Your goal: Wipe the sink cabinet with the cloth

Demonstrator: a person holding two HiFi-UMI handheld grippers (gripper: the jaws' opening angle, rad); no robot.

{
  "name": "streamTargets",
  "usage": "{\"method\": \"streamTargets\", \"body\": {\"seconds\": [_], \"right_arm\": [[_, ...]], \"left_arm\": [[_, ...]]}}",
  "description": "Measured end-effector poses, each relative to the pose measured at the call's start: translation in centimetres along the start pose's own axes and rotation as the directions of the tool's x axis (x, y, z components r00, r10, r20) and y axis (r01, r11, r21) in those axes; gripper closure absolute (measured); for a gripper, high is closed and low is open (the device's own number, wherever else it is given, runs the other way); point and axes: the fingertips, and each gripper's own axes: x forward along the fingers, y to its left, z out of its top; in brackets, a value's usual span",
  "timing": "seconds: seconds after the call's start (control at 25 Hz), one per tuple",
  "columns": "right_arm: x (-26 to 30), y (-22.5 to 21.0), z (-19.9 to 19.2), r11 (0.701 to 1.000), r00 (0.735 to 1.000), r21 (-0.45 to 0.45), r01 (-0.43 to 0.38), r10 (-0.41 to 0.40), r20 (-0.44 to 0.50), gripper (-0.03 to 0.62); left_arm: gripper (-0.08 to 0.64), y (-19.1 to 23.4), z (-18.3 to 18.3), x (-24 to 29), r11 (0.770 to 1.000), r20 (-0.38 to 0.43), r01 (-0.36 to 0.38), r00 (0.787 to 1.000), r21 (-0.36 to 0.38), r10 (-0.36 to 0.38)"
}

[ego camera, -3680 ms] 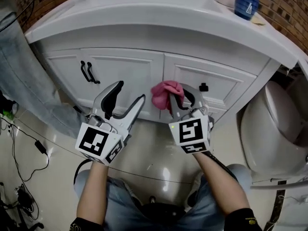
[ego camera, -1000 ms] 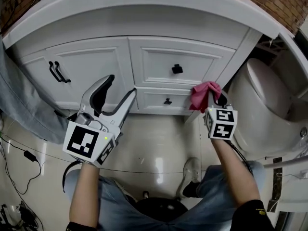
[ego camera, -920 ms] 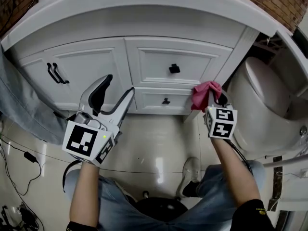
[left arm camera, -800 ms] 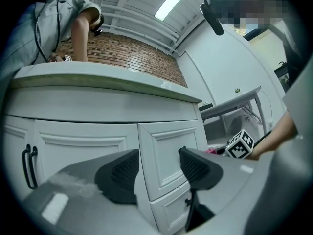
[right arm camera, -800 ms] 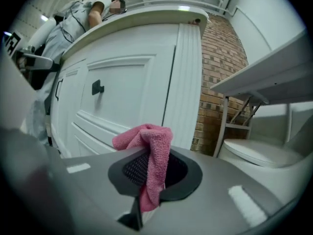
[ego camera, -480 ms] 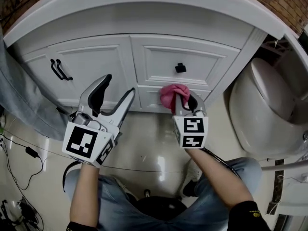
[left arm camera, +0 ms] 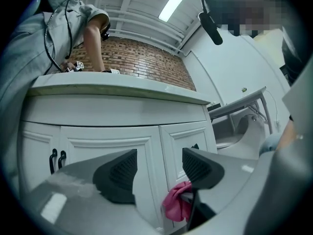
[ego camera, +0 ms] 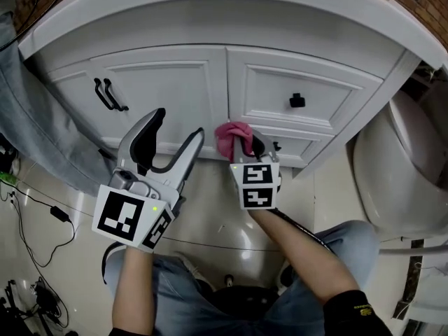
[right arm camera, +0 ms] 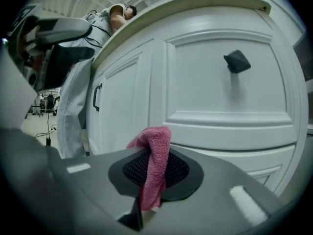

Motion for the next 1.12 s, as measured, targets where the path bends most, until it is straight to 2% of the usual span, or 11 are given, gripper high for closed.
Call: {"method": "streamTargets", "body": {"seconds": [0.08, 0.2, 0.32, 0.44, 0.56, 0.72, 0.8, 0.88, 1.0, 1.12], "right_arm": [[0.1, -0.8, -0.4, 1.000, 1.000, 0.015, 0.016, -0.016, -0.010, 0.558], [-0.6, -2.6, -0.8, 0.998, 0.998, -0.029, 0.061, -0.062, -0.020, 0.558], [-2.2, -6.1, -2.6, 0.988, 0.989, -0.076, 0.133, -0.137, -0.058, 0.557], [-4.3, -10.5, -3.8, 0.975, 0.973, -0.072, 0.209, -0.215, -0.086, 0.557], [-6.6, -14.9, -4.3, 0.955, 0.949, -0.039, 0.295, -0.298, -0.099, 0.557], [-9.4, -20.7, -5.1, 0.906, 0.898, -0.013, 0.424, -0.422, -0.126, 0.557], [-10.4, -22.8, -5.8, 0.886, 0.876, -0.008, 0.463, -0.459, -0.144, 0.557], [-10.9, -23.7, -6.2, 0.877, 0.866, 0.009, 0.481, -0.474, -0.156, 0.557], [-10.6, -22.8, -6.4, 0.882, 0.877, 0.062, 0.467, -0.453, -0.157, 0.557], [-8.7, -19.5, -6.0, 0.910, 0.915, 0.130, 0.394, -0.375, -0.148, 0.557]], "left_arm": [[0.267, 0.3, 0.2, -0.1, 1.000, 0.009, 0.000, 1.000, -0.007, 0.001], [0.267, 0.4, 0.3, 0.1, 1.000, 0.018, 0.005, 1.000, -0.022, -0.005], [0.267, 0.0, 0.5, 0.5, 0.999, 0.029, 0.021, 0.999, -0.038, -0.019], [0.267, -0.7, 0.8, 1.3, 0.998, 0.040, 0.046, 0.998, -0.043, -0.044], [0.267, -1.4, 0.9, 2.2, 0.997, 0.049, 0.066, 0.997, -0.049, -0.063], [0.267, -2.3, 0.7, 3.4, 0.995, 0.049, 0.082, 0.996, -0.051, -0.080], [0.267, -2.7, 0.5, 4.0, 0.995, 0.045, 0.089, 0.995, -0.047, -0.087], [0.267, -2.8, 0.4, 4.4, 0.995, 0.042, 0.090, 0.995, -0.046, -0.089], [0.265, -2.6, 0.1, 5.0, 0.995, 0.037, 0.087, 0.996, -0.051, -0.085], [0.265, -2.4, -0.3, 5.1, 0.995, 0.027, 0.085, 0.996, -0.047, -0.084]]}}
